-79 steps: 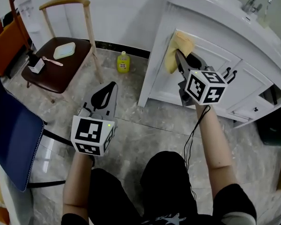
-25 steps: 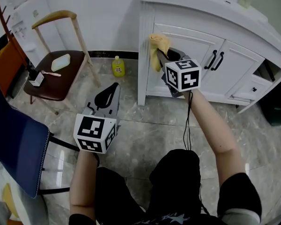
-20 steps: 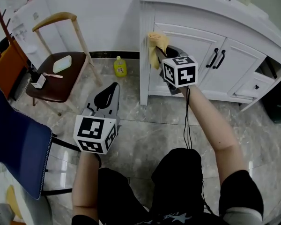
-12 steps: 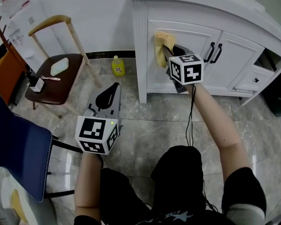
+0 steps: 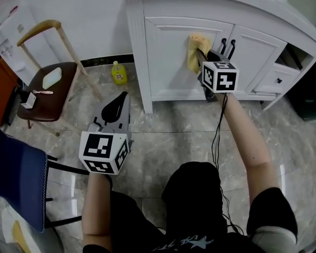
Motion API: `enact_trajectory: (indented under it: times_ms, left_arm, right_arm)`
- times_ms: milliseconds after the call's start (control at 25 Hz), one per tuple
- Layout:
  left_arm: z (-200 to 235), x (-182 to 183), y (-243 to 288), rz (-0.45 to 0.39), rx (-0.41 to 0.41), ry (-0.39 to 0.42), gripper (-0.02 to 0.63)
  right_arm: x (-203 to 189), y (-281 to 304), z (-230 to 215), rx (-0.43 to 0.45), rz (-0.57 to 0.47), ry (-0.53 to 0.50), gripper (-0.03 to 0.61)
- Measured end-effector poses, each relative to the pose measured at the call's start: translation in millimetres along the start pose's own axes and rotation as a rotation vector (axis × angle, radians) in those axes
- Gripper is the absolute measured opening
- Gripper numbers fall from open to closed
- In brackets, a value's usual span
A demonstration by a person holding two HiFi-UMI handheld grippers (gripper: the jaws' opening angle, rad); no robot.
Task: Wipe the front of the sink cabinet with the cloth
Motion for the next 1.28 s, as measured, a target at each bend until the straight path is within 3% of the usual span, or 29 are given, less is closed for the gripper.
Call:
enact_trajectory:
  times_ms: [240,480,680,1000,1280]
  left_arm:
    - [-25.2,-2.7,15.9,0.001,-0.059,0.003,0.015]
    - [-44.0,1.9,22.4,-0.017,-0.105,0.014,0.015]
    - [-40.4,-1.7,19.0,-0.013,-0.080,0.000,0.015]
    - [-0.9,-27.1,-2.8,0.030,0.024,-0.020,0.015]
    - [25.9,-39.5,-19.5,0.047,0.091,-0.032,0.015]
  right_arm:
    - [-12.9,-22.2,-36.0,-0.110,0.037,-0.019,0.063]
    - [-15.2,-36.3,-43.1,-0.116,0.036,-0.040,0.063]
    - [-22.1,-35.7,-21.1,-0.036,0.034,-0.047,0.063]
    - [-49.8,8.0,61.1,0.199,0.019,-0.071,0.063]
    - [-59.8,59.8,115.3,0.276,0.007,-0.067,0.063]
Point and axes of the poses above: the fingertips, and each gripper's own axes: y forward along the fingers, z to its left, x out of its top, the point moved 10 cm from there along -y, backward along the fingers, and after that the axes turned 5 degrees about x, right-handed, at the moved point
